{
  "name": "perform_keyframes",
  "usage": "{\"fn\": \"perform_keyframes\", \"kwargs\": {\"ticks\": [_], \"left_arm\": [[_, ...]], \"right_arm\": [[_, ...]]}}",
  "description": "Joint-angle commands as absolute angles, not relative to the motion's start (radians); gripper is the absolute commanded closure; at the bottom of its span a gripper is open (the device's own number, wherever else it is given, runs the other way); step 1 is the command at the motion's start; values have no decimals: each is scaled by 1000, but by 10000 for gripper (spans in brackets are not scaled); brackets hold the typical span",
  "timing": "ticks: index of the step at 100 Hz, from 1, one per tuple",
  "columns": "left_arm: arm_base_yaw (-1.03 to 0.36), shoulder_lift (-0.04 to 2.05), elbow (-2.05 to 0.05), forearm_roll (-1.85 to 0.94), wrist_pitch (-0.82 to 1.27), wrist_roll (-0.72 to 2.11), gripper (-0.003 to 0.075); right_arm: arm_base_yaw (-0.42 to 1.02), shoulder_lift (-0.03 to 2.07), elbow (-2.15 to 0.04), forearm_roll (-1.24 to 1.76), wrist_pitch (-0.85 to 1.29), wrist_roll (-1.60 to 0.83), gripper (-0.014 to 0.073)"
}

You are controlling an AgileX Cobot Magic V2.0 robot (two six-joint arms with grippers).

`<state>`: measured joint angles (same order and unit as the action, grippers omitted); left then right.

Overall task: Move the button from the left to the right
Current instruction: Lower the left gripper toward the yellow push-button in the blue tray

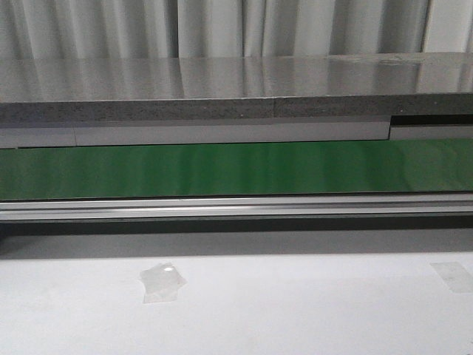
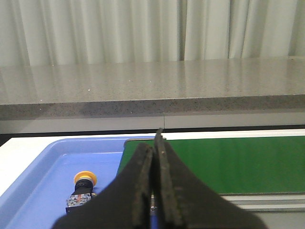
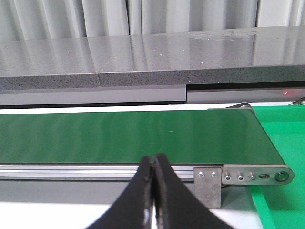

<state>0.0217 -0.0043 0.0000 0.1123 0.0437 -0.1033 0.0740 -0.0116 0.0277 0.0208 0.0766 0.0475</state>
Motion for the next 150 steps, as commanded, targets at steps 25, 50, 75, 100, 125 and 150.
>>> {"fn": "perform_keyframes", "kwargs": {"ticks": [25,50,75,100,125,150], "left_arm": [[13,-37,44,106,-36,-114,740],[13,-37,33,79,-41,-112,740],[13,1,-125,63,0,-112,740],[15,221,-457,75,358,-112,740],[15,567,-860,125,868,-106,740],[15,845,-1101,141,1172,-101,740]], "right_arm": [[76,-29,12,21,0,44,659],[76,-29,12,21,0,44,659],[76,-29,12,21,0,44,659],[76,-29,12,21,0,44,659],[76,-29,12,21,0,44,659],[76,-29,12,21,0,44,659]]}}
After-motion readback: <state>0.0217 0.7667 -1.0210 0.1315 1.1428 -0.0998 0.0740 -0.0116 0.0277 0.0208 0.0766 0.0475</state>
